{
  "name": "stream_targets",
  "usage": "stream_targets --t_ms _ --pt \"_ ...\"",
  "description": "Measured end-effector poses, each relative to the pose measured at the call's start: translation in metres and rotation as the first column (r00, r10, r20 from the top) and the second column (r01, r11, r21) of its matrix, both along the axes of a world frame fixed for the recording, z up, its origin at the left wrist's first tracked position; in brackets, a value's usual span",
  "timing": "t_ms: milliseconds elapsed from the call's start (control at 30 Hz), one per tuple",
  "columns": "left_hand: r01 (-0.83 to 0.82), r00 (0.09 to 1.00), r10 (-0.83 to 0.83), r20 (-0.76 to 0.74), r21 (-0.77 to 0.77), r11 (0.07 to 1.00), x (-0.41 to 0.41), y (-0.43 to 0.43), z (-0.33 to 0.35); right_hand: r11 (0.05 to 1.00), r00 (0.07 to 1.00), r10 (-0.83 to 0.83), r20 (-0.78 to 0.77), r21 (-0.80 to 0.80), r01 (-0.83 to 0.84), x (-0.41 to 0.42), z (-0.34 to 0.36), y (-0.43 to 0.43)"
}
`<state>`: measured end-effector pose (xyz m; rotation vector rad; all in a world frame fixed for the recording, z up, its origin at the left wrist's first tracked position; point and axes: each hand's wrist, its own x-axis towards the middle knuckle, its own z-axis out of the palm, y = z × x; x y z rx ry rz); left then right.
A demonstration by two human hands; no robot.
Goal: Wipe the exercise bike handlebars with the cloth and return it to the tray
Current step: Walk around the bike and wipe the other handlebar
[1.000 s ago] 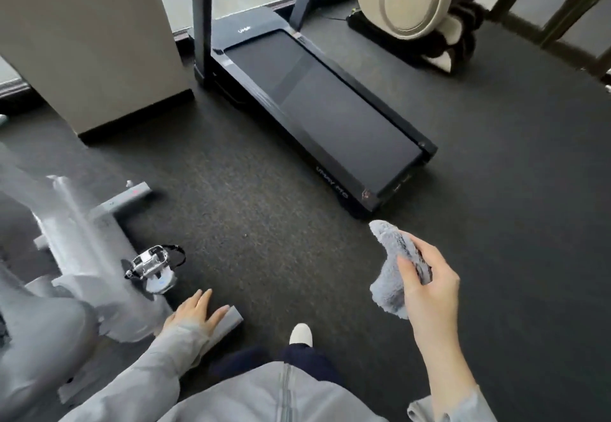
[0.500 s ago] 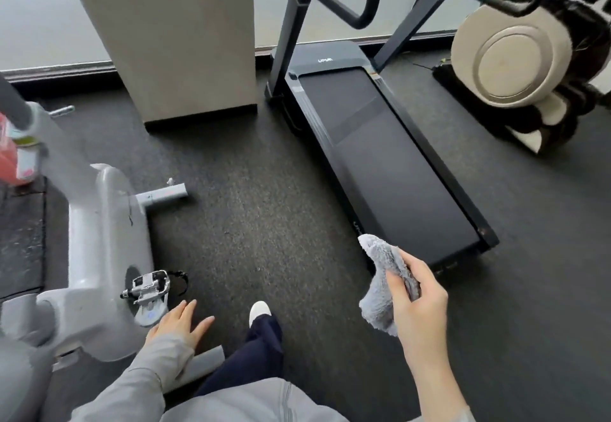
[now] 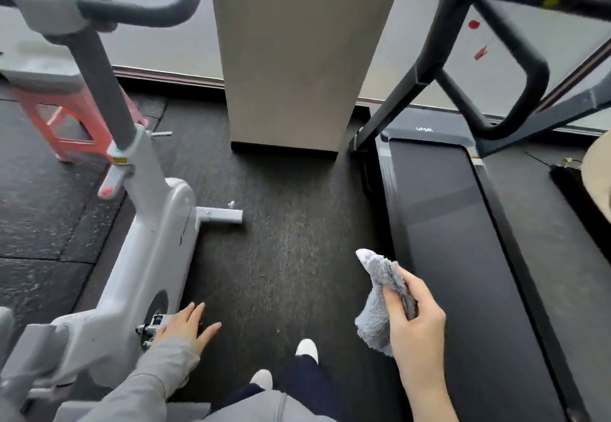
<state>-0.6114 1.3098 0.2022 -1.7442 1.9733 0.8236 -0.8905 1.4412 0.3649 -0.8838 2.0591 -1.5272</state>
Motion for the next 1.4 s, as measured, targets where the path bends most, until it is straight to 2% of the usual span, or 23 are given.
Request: stream_targets --t_ms 233,467,700,933,1067,1167,1233,1300,1400 --pt "-0.195 0.98 0.195 0.044 -0.014 0.981 -0.032 -0.06 0.0 0.978 0.976 0.206 0.071 -0.036 -0.204 -0.067 -0.012 -0.126" --pt "-0.318 0.942 0.324 0.084 -0.082 0.945 -0.072 -0.109 0.021 0.893 0.893 0.449 0.031 -0.056 -0.447 -0.106 -0.001 -0.252" --pt "-0.441 0.882 0.46 0.102 -0.163 0.882 -0.073 -0.146 0.037 0.799 0.8 0.599 0.027 -0.096 -0.594 -0.094 0.002 -0.333" --pt "-0.553 0.825 0.564 -0.038 -0.258 0.792 -0.044 -0.215 0.049 0.778 0.783 0.622 0.034 -0.142 -0.612 -0.055 0.004 -0.401" --pt "-0.555 0.828 0.547 -0.121 -0.318 0.769 -0.013 -0.277 0.063 0.796 0.816 0.576 -0.05 -0.192 -0.573 -0.014 0.017 -0.447" --pt "-0.583 0.813 0.497 -0.305 -0.413 0.7 0.015 -0.322 0.093 0.797 0.838 0.526 -0.146 -0.26 -0.545 0.026 0.036 -0.481" --pt "-0.587 0.806 0.407 -0.431 -0.487 0.647 0.034 -0.352 0.118 0.786 0.843 0.478 -0.247 -0.309 -0.536 0.054 0.051 -0.505" --pt "-0.56 0.821 0.259 -0.508 -0.634 0.533 0.049 -0.379 0.144 0.768 0.839 0.432 -0.33 -0.353 -0.534 0.082 0.068 -0.526" --pt "-0.472 0.876 0.074 -0.476 -0.818 0.329 0.066 -0.419 0.175 0.748 0.815 0.38 -0.437 -0.372 -0.549 0.126 0.088 -0.559"
